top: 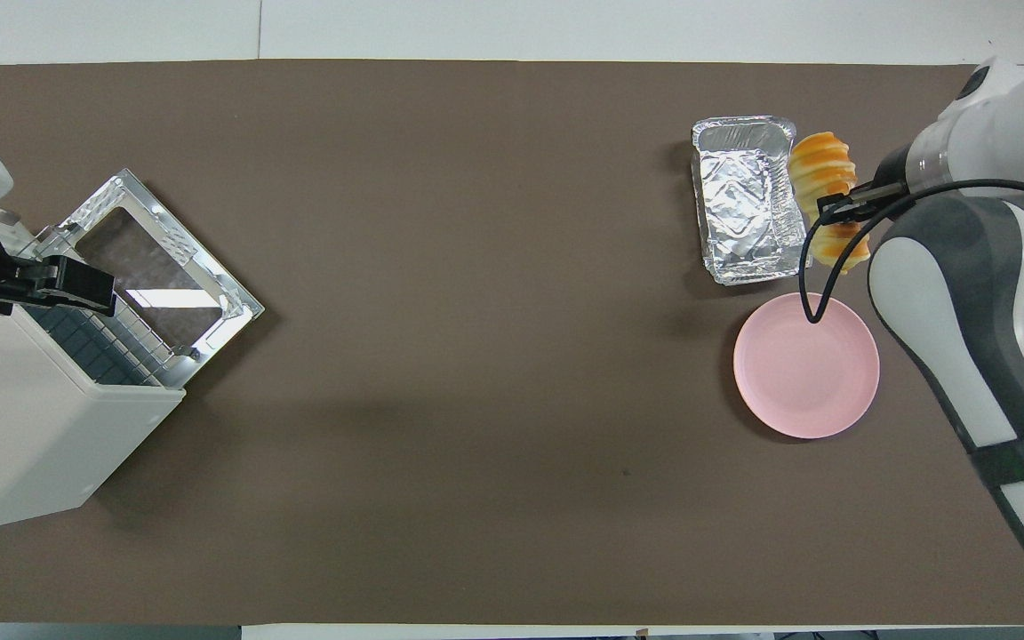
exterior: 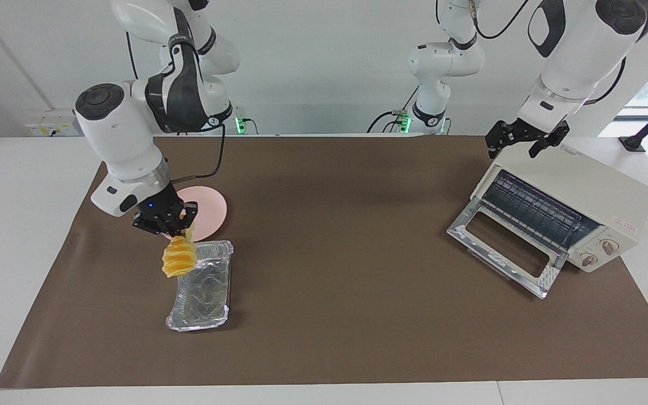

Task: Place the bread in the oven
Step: 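Carry the bread with the right gripper over the foil tray, then lower the bread into the foil tray and open the right gripper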

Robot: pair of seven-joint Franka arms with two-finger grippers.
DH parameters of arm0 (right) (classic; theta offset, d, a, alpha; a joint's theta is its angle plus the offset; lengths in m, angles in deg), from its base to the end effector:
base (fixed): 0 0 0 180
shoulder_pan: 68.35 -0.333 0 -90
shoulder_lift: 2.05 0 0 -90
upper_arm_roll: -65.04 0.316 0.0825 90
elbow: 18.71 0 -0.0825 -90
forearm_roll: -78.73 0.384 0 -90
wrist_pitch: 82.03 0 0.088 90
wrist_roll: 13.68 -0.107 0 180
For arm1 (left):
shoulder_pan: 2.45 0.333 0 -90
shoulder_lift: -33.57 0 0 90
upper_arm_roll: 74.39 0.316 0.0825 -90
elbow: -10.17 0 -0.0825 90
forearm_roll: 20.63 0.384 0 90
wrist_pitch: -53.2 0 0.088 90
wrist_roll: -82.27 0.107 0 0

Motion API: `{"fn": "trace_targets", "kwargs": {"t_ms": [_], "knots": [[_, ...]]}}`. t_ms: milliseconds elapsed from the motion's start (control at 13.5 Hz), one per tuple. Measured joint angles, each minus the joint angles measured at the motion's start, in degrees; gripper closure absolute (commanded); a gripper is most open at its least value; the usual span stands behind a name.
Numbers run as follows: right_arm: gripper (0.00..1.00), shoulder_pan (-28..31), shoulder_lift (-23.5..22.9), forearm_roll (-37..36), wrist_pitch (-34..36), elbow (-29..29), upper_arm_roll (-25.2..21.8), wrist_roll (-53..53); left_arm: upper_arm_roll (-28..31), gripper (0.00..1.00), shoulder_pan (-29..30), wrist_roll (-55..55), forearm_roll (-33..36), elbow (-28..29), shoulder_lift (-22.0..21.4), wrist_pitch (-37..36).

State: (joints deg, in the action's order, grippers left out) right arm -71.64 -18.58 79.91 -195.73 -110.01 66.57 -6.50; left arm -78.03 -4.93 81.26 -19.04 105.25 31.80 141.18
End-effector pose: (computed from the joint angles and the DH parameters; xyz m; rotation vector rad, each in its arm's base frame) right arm 0.6560 0.0548 0.4761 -3.0971 -0.3117 -0.1606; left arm 0.5357 -0.0549 0.5969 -3.0998 0.1386 0.1414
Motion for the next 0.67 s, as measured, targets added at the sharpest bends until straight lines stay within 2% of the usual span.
{"fn": "trace_targets", "kwargs": {"t_ms": [370, 667], "knots": [[1.0, -0.6, -12.4, 0.3, -1.0, 8.8, 0.0, -2.2, 0.0, 0.0, 0.0, 0.0, 0.0, 0.0, 0.0, 0.0], [1.0, -0.5, -15.4, 0.3, -3.6, 9.1, -0.3, -2.2, 0.0, 0.0, 0.0, 0.0, 0.0, 0.0, 0.0, 0.0]]}}
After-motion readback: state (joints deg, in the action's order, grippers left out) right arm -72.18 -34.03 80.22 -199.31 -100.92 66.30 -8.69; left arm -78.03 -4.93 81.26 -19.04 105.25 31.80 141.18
